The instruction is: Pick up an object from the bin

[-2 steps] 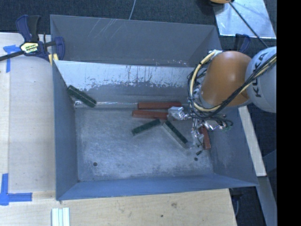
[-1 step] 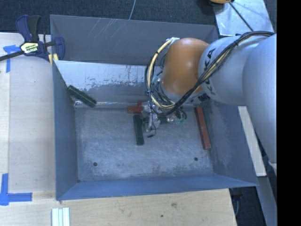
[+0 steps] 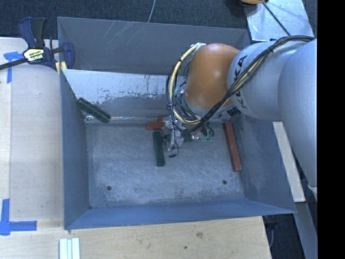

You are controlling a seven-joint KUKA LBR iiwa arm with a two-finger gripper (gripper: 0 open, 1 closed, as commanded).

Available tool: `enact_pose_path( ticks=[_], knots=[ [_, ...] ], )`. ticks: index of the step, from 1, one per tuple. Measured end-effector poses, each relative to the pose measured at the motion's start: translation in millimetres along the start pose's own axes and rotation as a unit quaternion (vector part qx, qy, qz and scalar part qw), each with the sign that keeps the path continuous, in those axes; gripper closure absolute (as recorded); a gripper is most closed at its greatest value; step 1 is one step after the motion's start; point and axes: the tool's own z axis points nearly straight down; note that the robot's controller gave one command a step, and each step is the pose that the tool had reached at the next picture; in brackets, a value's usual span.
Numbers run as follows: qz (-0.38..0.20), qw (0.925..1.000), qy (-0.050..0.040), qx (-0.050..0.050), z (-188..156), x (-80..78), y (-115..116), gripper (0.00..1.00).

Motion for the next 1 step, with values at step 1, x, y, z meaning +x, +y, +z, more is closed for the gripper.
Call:
enact_pose_path(
  ticks=[1],
  knots=[
    [-0.201, 0.9797, -0.0022, 0.001, -132.5, 5.9, -6.0, 1.00]
  ],
)
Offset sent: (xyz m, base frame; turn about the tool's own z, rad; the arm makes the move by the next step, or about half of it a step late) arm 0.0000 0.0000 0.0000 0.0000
